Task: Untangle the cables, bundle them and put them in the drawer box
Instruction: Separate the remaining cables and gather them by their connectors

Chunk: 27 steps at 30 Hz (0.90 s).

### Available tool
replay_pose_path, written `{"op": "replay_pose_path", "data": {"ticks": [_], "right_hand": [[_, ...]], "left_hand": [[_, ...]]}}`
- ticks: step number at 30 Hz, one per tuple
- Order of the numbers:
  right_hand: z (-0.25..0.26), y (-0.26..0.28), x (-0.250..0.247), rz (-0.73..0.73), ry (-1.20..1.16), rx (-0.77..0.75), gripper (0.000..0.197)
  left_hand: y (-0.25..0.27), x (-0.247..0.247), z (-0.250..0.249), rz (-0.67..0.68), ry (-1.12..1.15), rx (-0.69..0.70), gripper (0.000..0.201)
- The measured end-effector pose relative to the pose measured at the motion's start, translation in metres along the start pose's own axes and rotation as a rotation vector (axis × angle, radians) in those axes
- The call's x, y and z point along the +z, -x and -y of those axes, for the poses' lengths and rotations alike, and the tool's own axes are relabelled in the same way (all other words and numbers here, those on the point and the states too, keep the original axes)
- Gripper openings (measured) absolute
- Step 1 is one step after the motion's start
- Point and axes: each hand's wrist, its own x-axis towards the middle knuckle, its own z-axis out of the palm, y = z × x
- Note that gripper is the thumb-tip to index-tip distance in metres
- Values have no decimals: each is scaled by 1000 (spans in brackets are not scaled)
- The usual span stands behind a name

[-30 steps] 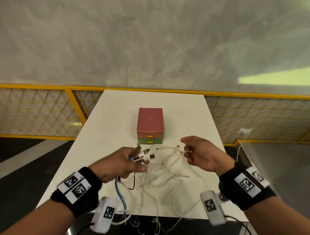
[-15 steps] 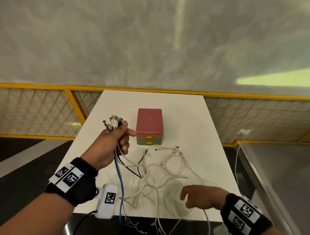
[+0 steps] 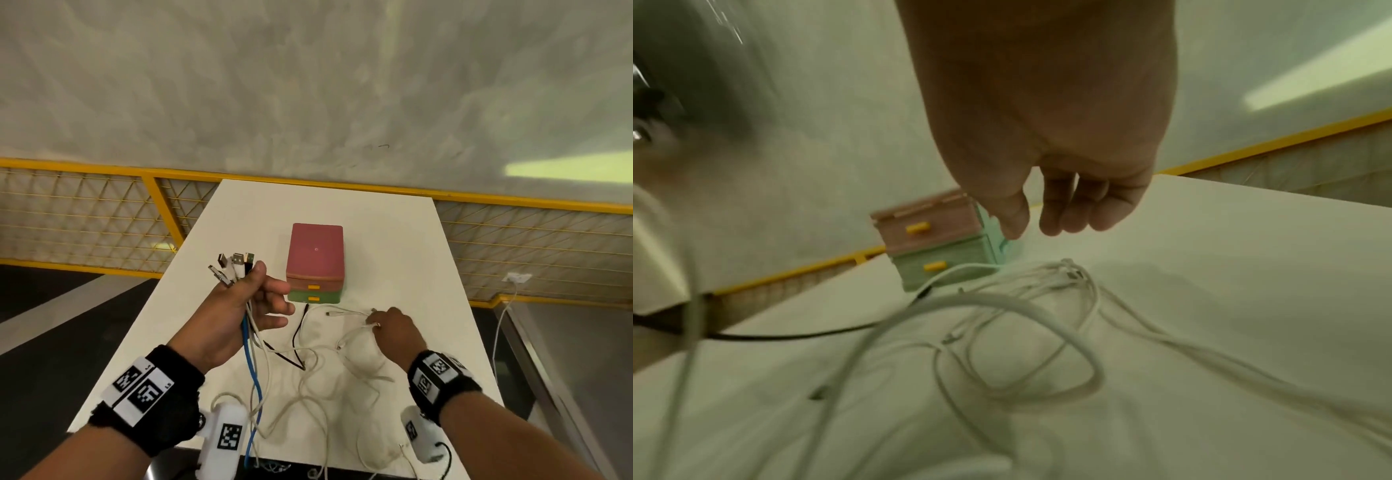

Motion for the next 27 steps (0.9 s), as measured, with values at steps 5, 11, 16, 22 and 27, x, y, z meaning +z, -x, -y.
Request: {"op": "replay_pose_path", "data": {"ticks": [5, 11, 16, 22, 27], "right_hand": [[9, -29, 28, 60, 247, -44, 41], [8, -27, 43, -21, 434, -100, 32], [2, -22, 9, -92, 276, -125, 23], [13, -6, -89, -14, -448, -162, 14], [48, 31, -166, 62, -622, -235, 11]], "left_hand": [[-7, 1, 4, 8, -7, 24, 50], [-16, 5, 9, 23, -37, 23, 48], [-23, 14, 11, 34, -88, 20, 47], [-27, 34, 9, 62, -223, 46, 49], [-27, 66, 5, 73, -414, 134, 32]]}}
